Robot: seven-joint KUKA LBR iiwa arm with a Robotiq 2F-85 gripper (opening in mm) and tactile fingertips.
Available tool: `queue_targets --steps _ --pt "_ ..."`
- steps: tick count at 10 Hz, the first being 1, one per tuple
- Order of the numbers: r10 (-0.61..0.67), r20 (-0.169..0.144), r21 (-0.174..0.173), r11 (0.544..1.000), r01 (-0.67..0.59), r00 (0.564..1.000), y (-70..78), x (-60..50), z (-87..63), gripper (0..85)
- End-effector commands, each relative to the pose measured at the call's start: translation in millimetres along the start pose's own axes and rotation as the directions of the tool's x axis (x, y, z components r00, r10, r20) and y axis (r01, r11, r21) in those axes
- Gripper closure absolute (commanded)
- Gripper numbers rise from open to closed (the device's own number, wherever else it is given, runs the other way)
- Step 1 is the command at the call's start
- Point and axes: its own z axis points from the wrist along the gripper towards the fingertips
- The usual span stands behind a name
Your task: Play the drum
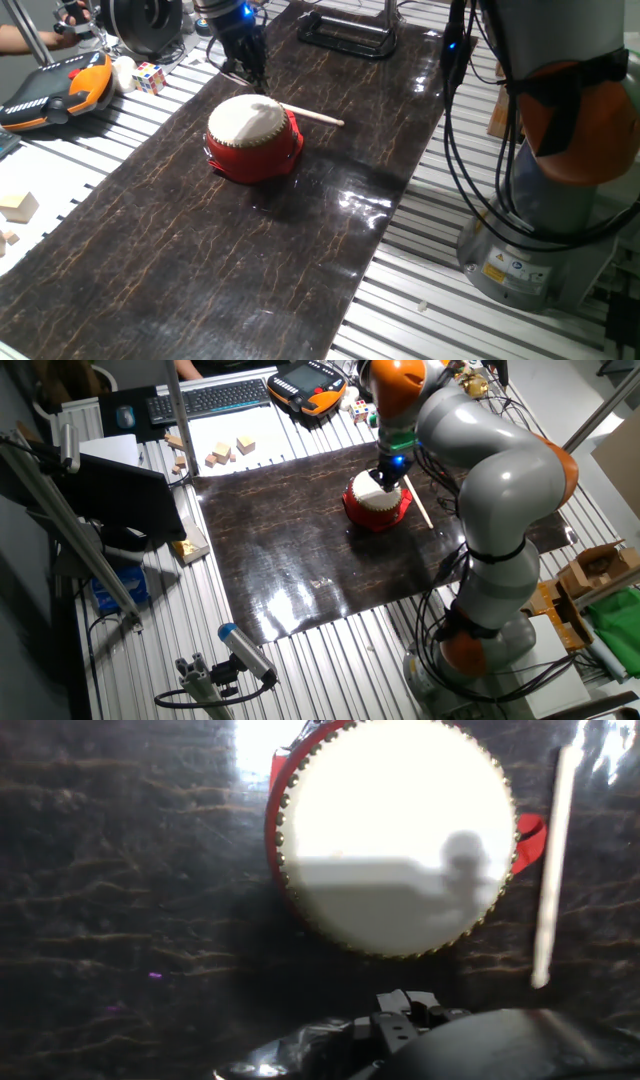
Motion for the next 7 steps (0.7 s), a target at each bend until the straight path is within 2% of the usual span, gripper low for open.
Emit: queue_targets --steps 1,2,3,5,6,7 --pt "0.014 -0.024 -0.093 0.995 -0.017 1.0 0.3 0.0 -0.1 84.3" --pt "0.044 -0.035 -0.113 0.992 -0.047 0.998 0.3 0.0 -0.1 84.3" --pt "0.072 -0.02 -0.091 0.993 -0.074 0.997 0.3 0.0 -0.1 84.3" --pt "0.137 0.058 0.0 0.991 -0.137 0.989 0.3 0.0 -0.1 84.3" --pt "0.164 0.074 0.008 0.986 -0.165 0.984 0.3 0.0 -0.1 84.3" --pt "0.182 0.074 0.003 0.983 -0.183 0.981 0.3 0.0 -0.1 84.3"
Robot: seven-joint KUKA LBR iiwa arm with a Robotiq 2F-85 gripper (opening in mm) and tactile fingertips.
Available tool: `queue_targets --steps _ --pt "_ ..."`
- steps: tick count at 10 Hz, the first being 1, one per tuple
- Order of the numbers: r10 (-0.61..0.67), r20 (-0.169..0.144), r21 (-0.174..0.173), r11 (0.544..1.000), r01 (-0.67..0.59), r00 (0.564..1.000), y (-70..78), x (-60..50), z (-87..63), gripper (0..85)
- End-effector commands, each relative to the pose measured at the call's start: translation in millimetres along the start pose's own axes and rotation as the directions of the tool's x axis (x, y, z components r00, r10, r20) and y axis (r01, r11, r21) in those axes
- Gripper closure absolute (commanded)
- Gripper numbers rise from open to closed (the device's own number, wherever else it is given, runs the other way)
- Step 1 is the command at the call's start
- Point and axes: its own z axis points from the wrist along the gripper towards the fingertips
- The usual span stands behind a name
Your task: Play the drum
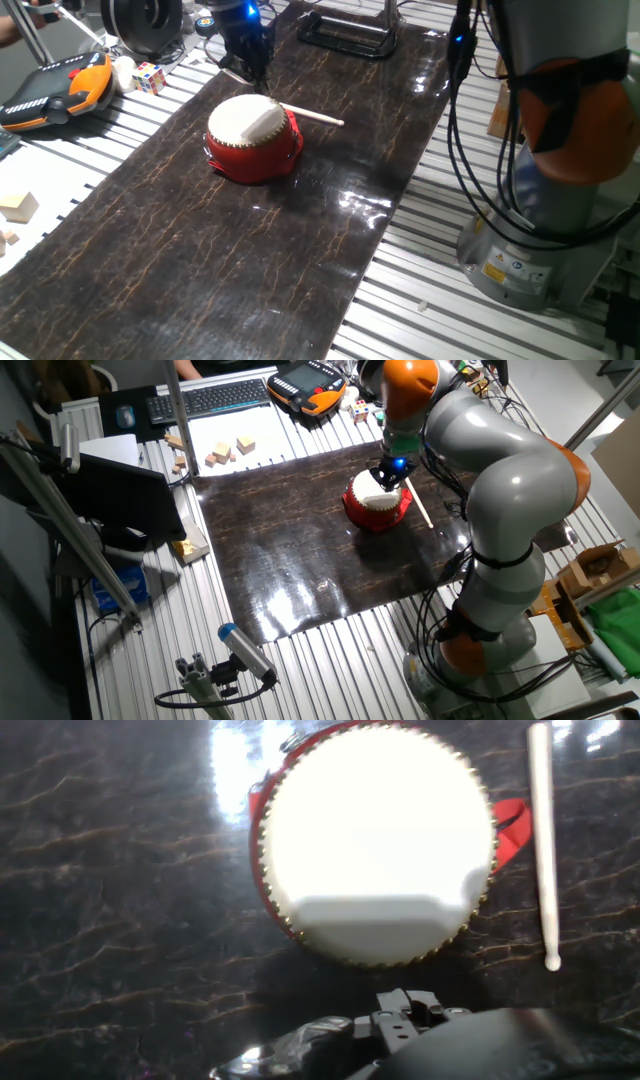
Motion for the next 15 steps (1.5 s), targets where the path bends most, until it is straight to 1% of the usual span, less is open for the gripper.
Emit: queue_targets --steps 1,3,4,5,7,8,11,12,13,14,15 --pt "0.006 0.002 0.003 1.0 -0.006 1.0 -0.3 0.0 0.1 84.3" --pt "-0.012 0.012 0.01 1.0 0.012 1.0 -0.3 0.0 0.1 84.3" --pt "-0.026 0.015 -0.004 1.0 0.026 1.0 -5.7 -3.9 2.6 84.3" --pt "-0.036 0.015 -0.007 0.999 0.036 0.999 -14.1 -10.7 5.2 84.3" --pt "-0.038 0.009 -0.002 0.999 0.038 0.999 -30.0 -23.0 6.7 84.3" --pt "-0.042 0.009 -0.007 0.999 0.042 0.999 -36.9 -29.1 8.7 84.3" --pt "-0.058 0.014 0.007 0.998 0.058 0.998 -56.9 -51.9 12.9 84.3" --pt "-0.084 0.013 0.009 0.996 0.084 0.996 -66.7 -66.7 15.0 84.3" --pt "-0.1 0.015 -0.008 0.995 0.1 0.995 -75.5 -77.2 18.8 84.3" --pt "-0.117 0.023 -0.011 0.993 0.117 0.993 -81.6 -85.5 23.7 84.3" --pt "-0.135 0.023 -0.007 0.991 0.135 0.991 -86.9 -93.1 27.6 84.3"
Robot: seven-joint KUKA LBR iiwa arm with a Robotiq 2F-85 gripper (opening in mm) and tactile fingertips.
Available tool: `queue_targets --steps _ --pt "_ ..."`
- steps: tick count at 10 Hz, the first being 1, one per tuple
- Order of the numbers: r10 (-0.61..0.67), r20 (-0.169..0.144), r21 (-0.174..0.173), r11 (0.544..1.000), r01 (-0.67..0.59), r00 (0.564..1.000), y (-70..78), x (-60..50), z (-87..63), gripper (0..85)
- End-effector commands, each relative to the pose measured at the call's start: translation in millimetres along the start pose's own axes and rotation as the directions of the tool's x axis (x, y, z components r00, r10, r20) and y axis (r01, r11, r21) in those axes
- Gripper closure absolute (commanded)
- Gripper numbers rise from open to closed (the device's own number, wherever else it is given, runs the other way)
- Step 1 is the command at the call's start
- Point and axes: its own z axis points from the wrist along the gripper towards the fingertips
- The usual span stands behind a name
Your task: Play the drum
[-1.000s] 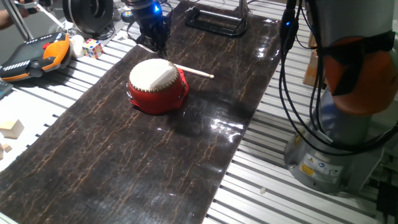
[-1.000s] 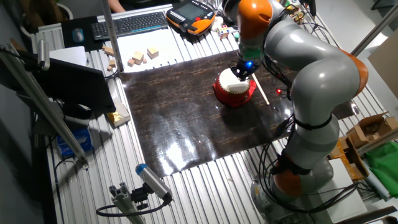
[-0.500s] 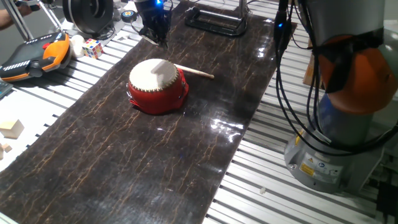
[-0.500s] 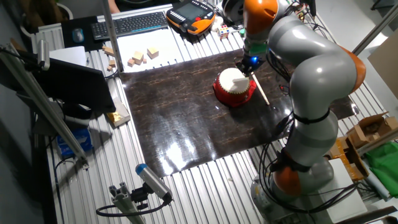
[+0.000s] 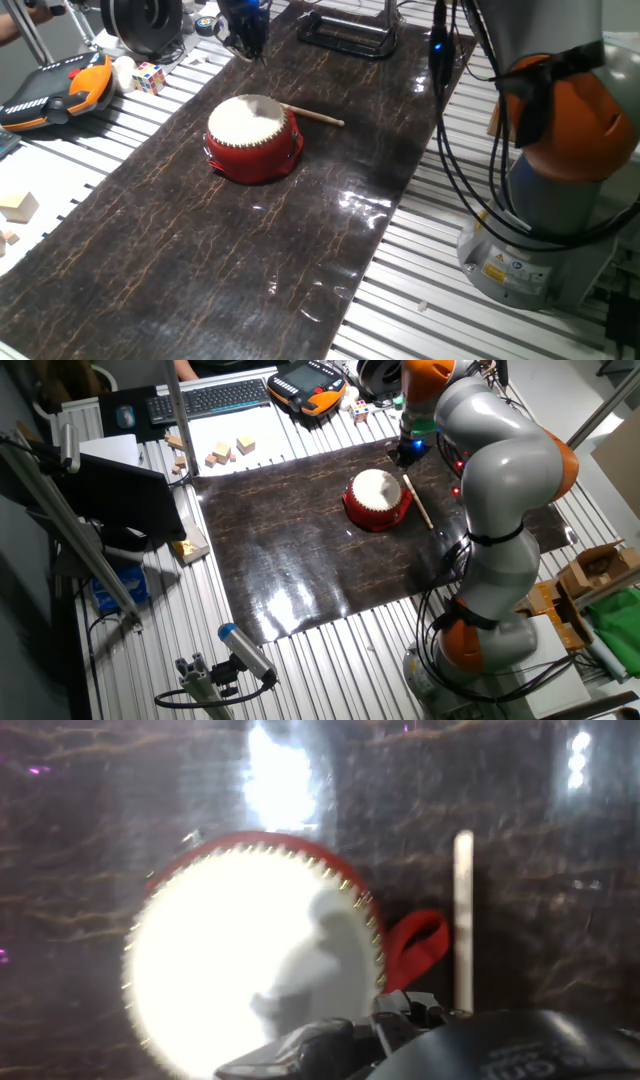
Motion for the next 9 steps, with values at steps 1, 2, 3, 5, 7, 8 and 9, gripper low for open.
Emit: queue_targets --steps 1,2,3,5,7,8,9 --pt "-0.01 -0.001 -0.01 1.0 0.01 1.0 -6.8 -3.4 3.4 84.3" --pt "-0.019 0.002 -0.01 1.0 0.019 1.0 -12.2 -6.5 6.1 84.3" --pt "-0.029 0.004 -0.01 1.0 0.029 1.0 -16.6 -8.4 8.6 84.3" --pt "-0.042 -0.003 -0.021 0.999 0.042 0.999 -22.9 -13.4 16.0 84.3" --pt "-0.065 -0.028 -0.036 0.997 0.064 0.998 -30.0 -19.0 22.4 84.3" --pt "-0.083 -0.033 -0.045 0.996 0.081 0.996 -30.0 -19.0 22.4 84.3" --pt "-0.096 -0.033 -0.053 0.994 0.094 0.995 -30.0 -19.0 22.4 84.3"
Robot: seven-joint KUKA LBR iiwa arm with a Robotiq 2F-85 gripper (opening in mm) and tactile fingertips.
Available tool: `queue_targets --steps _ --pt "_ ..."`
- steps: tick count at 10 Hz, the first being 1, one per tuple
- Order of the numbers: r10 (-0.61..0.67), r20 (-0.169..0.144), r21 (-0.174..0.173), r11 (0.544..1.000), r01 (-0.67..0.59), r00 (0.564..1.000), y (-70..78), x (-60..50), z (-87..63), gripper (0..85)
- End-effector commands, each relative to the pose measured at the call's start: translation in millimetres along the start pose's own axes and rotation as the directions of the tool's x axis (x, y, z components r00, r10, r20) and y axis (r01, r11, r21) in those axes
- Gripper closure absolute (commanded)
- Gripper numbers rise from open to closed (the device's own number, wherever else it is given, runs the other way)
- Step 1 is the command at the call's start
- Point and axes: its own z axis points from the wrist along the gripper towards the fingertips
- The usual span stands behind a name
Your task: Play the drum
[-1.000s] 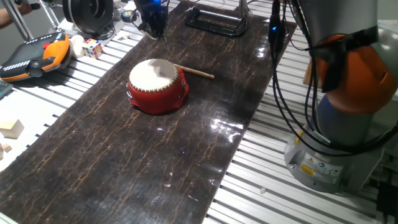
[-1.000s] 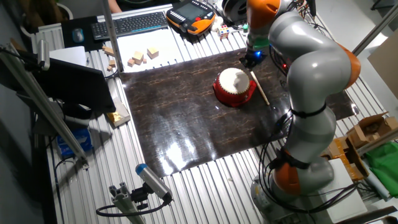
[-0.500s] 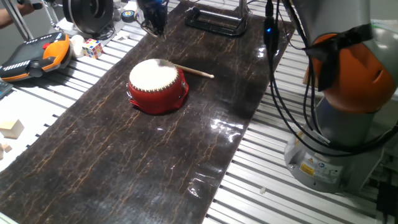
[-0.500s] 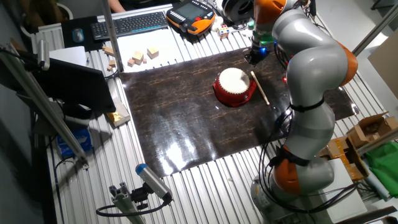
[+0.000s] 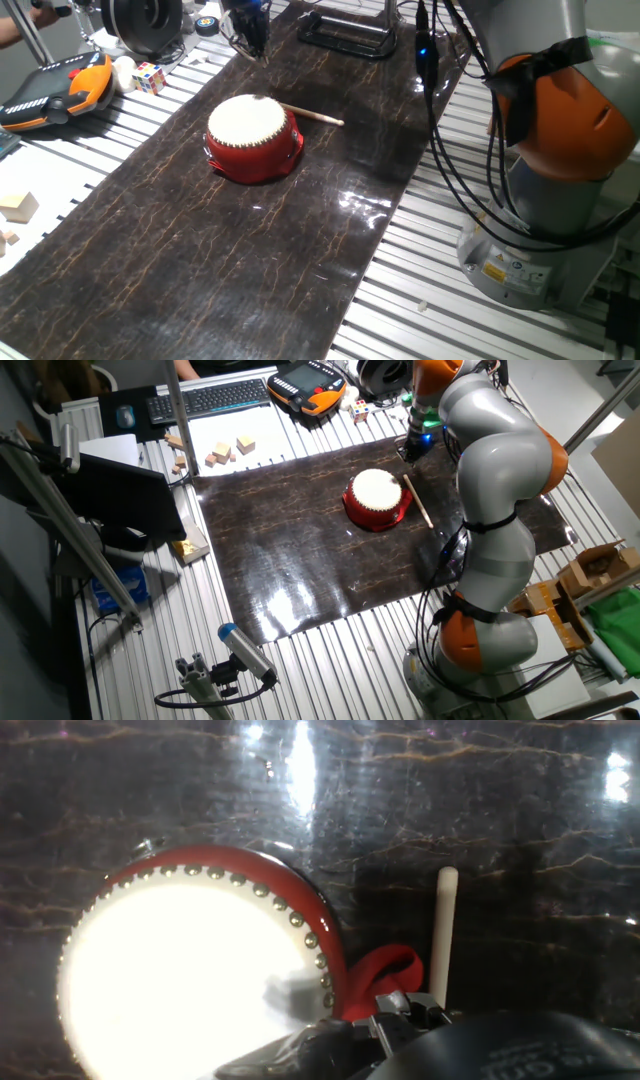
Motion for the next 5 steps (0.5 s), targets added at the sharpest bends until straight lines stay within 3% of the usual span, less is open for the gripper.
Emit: queue_targets --steps 1,5 --pt "-0.007 -0.006 0.002 1.0 0.007 1.0 0.1 -0.1 0.0 84.3" --pt "0.04 -0.03 -0.061 0.997 -0.042 0.999 0.1 -0.1 0.0 84.3"
